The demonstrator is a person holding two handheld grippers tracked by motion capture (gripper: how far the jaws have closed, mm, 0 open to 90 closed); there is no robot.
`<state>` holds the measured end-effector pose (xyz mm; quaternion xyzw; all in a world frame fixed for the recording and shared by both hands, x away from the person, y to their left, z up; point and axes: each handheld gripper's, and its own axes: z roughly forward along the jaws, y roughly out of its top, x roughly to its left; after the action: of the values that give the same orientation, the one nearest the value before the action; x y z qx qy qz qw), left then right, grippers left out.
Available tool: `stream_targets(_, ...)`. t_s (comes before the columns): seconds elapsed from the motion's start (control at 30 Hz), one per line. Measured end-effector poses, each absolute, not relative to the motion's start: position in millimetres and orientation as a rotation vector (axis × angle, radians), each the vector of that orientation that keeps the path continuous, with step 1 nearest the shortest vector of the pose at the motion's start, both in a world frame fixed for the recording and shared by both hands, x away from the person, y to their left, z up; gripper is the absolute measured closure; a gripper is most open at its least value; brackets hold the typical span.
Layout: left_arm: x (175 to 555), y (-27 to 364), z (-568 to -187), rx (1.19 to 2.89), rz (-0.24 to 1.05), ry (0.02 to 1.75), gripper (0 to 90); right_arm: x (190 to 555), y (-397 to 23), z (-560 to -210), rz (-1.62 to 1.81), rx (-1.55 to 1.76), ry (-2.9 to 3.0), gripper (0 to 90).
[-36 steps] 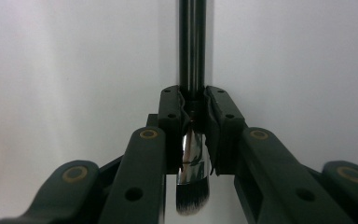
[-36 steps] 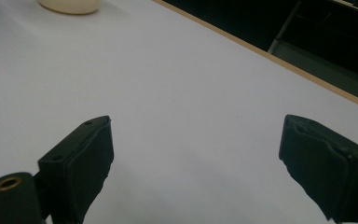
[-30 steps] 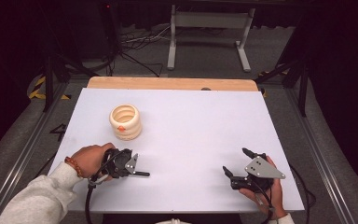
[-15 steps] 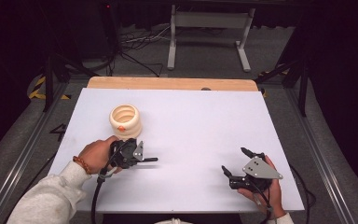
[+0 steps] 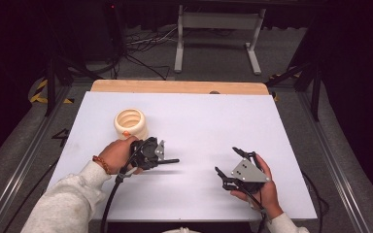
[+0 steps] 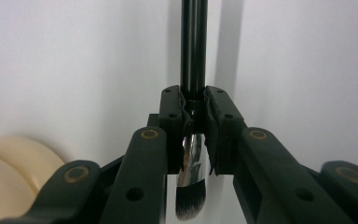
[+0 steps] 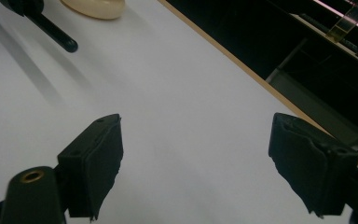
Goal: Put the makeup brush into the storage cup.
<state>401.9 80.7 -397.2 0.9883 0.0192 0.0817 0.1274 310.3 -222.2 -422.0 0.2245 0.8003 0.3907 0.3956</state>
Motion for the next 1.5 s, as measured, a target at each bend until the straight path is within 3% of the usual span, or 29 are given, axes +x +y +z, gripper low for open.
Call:
stream_targets(0.1,403.5,72.3,-395.8,2.886,0.259,0.04,78.6,312.4,-212.4,-420.6,0.978,0.537,2.034,19.4)
stream_targets(0.27,409.5,52.9,-396.9,2.881,0.22,0.037,78.5,308.3,-177.1,-421.5,0.836,0.37,1.985,30.6)
stream_targets(0.63,412.4,33.2,-392.4,2.897,0.21,0.09,78.5,303.1,-136.9,-443.4,0.66,0.178,2.03,31.5)
stream_targets(0.8,410.6,22.4,-388.7,2.904,0.198,0.088,78.5,311.2,-121.1,-453.7,0.557,0.117,2.032,35.9)
stream_targets(1.5,402.6,4.6,-384.8,2.909,0.181,0.065,78.5,317.5,-84.1,-476.1,0.244,-0.051,1.948,78.7)
